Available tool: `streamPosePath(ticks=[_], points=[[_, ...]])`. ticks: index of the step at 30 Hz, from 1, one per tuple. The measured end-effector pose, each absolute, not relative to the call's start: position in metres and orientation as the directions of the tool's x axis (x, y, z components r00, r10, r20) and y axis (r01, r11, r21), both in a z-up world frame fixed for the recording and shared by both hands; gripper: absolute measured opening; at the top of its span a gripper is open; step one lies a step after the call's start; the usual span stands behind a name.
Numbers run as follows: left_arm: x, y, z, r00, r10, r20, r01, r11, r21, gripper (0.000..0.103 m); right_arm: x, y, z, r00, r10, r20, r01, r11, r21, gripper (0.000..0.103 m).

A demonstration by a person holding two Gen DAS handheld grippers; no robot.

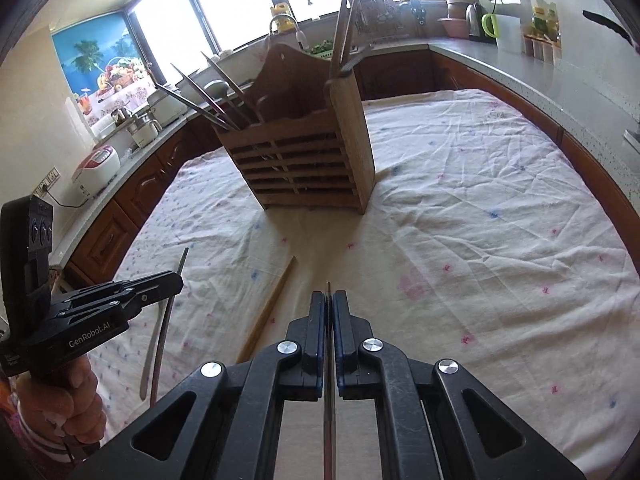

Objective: Organize utensils
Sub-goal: 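Lift and carry both steel chopsticks toward the wooden holder, then lower both steel chopsticks into the holder slots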

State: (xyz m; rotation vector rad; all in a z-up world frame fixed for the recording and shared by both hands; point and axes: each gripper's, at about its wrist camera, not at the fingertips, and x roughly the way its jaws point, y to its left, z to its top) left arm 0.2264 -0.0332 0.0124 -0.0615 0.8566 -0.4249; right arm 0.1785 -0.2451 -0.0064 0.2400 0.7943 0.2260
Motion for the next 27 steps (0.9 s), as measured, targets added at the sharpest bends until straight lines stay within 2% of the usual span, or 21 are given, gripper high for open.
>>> streamPosePath(ticks=[16, 27], points=[[0.174, 0.009, 0.087, 0.7, -0.439, -0.563, 0.349, 0.898, -0.266, 0.004, 0.143, -0.249, 0.089, 0.819, 0.318, -0.478, -0.184, 0.934, 0.305, 0.004], [0.178, 0.012, 0.103, 0.735, -0.424, -0.529, 0.336, 0.905, -0.26, 0.004, 0.153, -0.257, 0.103, 0.84, 0.308, -0.446, -0.177, 0.934, 0.311, 0.004]])
